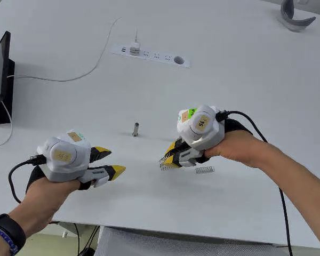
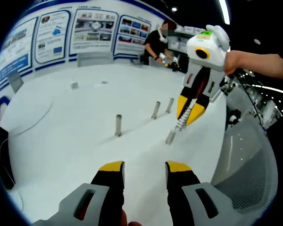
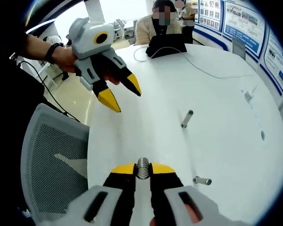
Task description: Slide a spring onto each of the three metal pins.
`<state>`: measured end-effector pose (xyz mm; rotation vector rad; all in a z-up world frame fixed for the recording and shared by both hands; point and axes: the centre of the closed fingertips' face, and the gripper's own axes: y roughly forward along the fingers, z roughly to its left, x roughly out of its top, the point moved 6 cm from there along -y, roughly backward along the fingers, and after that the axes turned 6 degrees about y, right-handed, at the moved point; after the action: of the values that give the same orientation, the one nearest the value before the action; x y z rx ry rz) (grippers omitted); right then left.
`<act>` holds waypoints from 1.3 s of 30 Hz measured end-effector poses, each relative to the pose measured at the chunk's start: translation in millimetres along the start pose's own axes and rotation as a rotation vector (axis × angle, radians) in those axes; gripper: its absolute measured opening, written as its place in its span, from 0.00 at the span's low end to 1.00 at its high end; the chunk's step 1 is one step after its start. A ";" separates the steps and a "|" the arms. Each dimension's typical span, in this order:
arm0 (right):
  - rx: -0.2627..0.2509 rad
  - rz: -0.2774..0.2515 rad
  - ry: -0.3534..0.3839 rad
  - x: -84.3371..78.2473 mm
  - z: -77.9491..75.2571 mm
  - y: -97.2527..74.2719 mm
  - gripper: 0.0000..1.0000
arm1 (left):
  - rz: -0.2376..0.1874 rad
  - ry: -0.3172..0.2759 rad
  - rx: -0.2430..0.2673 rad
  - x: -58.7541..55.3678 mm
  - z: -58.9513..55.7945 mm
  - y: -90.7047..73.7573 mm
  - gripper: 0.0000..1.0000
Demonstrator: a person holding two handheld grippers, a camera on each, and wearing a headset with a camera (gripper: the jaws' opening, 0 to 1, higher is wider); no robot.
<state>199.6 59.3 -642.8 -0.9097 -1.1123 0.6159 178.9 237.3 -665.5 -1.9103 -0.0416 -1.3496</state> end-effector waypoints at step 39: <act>-0.028 0.035 -0.076 42.1 -67.0 10.5 0.12 | -0.001 -0.078 0.111 -3.6 31.0 -10.2 0.58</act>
<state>277.2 78.3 -642.2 -0.9386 -1.1775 0.6697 197.2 264.6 -666.7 -1.8686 -0.1529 -1.2476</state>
